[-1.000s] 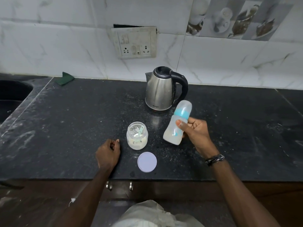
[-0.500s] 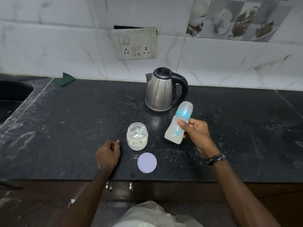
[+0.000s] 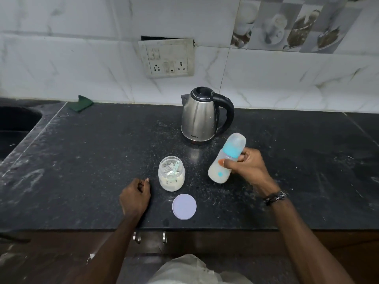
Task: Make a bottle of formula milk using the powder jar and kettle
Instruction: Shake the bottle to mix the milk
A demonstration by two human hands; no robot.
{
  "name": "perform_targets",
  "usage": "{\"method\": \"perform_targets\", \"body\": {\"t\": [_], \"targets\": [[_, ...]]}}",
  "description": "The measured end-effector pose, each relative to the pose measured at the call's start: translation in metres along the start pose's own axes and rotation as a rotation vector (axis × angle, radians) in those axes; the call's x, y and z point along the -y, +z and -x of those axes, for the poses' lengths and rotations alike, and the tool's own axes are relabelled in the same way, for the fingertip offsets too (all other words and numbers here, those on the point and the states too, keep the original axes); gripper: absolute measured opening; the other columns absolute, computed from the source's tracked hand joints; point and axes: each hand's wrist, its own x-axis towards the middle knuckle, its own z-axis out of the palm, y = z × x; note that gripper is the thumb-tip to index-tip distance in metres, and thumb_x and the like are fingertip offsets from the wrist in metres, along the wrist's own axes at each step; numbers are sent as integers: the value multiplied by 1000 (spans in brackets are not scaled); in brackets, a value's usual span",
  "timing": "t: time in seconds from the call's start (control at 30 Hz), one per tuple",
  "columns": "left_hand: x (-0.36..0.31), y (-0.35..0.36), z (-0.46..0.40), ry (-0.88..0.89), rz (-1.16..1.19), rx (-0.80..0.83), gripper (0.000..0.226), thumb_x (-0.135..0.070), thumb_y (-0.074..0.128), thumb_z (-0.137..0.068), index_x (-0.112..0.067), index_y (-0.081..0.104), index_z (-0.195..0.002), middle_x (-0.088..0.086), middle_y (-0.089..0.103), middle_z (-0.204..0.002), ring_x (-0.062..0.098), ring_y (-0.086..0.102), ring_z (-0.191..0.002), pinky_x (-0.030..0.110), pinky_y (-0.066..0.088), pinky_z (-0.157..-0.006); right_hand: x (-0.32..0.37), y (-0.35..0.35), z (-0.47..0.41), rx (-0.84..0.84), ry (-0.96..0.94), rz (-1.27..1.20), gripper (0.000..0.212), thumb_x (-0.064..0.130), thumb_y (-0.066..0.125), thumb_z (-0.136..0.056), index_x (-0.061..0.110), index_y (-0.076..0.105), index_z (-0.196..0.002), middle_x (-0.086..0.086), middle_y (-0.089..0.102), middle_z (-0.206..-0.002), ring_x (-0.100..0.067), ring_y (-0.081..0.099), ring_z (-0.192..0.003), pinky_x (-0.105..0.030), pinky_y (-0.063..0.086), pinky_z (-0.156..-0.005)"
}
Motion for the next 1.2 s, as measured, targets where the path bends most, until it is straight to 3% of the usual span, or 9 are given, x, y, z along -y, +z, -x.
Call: {"method": "perform_targets", "body": {"t": [0.2, 0.33, 0.47, 0.63, 0.73, 0.87, 0.97, 1.07, 1.2], "targets": [[1, 2, 0, 16, -13, -4, 33, -30, 68, -96, -10, 63, -70, 5, 62, -59, 24, 55, -54, 31, 37, -58, 7, -2, -2, 53, -49, 114, 33, 10, 84, -73, 11, 70, -103, -2, 78, -89, -13, 75, -80, -25, 59, -64], [1, 2, -2, 4, -18, 11, 32, -32, 66, -97, -11, 64, -72, 3, 62, -60, 24, 56, -55, 31, 38, -59, 1, -3, -2, 30, -96, 21, 33, 18, 81, -73, 11, 68, -103, -5, 78, -91, -18, 75, -83, -26, 59, -62], [3, 3, -1, 3, -22, 6, 31, -32, 66, -96, -11, 65, -73, 5, 64, -62, 25, 58, -57, 31, 39, -59, 5, -2, -2, 107, -68, 213, 37, 18, 88, -70, 13, 73, -103, -1, 78, -91, -15, 75, -85, -31, 59, -72], [2, 4, -2, 2, -16, 13, 32, -32, 66, -96, -11, 64, -72, 5, 63, -61, 26, 57, -57, 32, 39, -59, 5, -3, -5, 5, -122, 130, 34, 18, 83, -75, 8, 71, -105, -2, 78, -88, -16, 75, -83, -29, 59, -66], [2, 2, -1, 1, -8, 10, 32, -31, 66, -96, -11, 64, -72, 3, 62, -60, 25, 56, -57, 32, 39, -60, 5, -3, -4, 91, -89, 216, 32, 14, 86, -73, 12, 73, -102, 0, 78, -88, -14, 75, -83, -27, 59, -69], [1, 3, -1, -1, 3, 13, 32, -32, 66, -97, -11, 65, -72, 3, 62, -60, 25, 57, -57, 32, 39, -61, 3, -1, -5, -30, -129, 129, 25, 15, 80, -80, 8, 70, -103, -4, 77, -88, -14, 75, -77, -24, 59, -60], [2, 2, -1, 2, -4, 8, 33, -33, 66, -97, -11, 64, -72, 3, 62, -60, 25, 58, -57, 32, 41, -59, 1, 2, -4, 73, -90, 217, 30, 15, 85, -74, 10, 73, -101, -3, 78, -88, -16, 75, -81, -28, 60, -67], [3, 2, -2, 14, -13, 8, 34, -33, 66, -97, -11, 63, -71, 5, 63, -60, 28, 59, -57, 34, 43, -58, 3, 5, -2, 2, -131, 112, 22, 18, 77, -83, 9, 71, -102, -5, 77, -86, -16, 74, -77, -25, 58, -57], [4, 3, -1, 23, -13, 4, 34, -33, 66, -97, -12, 63, -71, 4, 63, -60, 26, 60, -56, 34, 44, -58, 8, 6, -4, 59, -117, 257, 31, 18, 85, -74, 13, 73, -101, 0, 78, -87, -9, 75, -78, -25, 60, -65]]}}
